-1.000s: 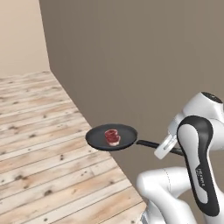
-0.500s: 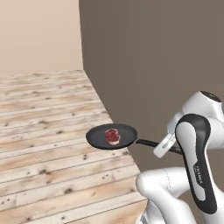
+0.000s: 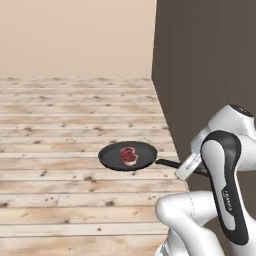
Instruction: Pick up the pan with the steak in it and place it on the dining table. Then place the steak on the plate.
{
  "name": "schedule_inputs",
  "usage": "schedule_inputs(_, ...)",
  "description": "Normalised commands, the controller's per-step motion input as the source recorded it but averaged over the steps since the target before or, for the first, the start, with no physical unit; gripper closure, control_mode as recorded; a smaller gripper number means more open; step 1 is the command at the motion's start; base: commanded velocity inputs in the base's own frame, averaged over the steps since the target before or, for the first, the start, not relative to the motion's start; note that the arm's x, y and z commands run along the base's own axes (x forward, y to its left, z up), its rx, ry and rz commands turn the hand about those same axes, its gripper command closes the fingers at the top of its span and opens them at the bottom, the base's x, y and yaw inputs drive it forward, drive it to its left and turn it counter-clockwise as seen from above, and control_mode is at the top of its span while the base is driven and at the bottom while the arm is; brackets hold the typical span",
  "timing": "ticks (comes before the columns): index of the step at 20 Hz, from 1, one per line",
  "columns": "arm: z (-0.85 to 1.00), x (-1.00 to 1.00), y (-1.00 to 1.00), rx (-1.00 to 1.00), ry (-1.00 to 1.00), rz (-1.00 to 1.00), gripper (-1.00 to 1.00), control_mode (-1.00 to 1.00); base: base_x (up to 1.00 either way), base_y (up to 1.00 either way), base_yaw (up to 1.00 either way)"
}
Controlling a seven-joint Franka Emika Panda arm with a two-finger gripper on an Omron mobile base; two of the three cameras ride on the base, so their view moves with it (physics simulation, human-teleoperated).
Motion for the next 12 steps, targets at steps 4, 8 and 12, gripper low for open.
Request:
schedule_inputs(4,0.0,0.0,0.0,0.0,0.0,0.0,1.0,1.0,-0.02,0.0,0.5)
schedule_inputs(8,0.0,0.0,0.0,0.0,0.0,0.0,1.0,1.0,-0.03,0.0,0.5)
schedule_inputs(12,0.0,0.0,0.0,0.0,0.0,0.0,1.0,1.0,-0.03,0.0,0.5)
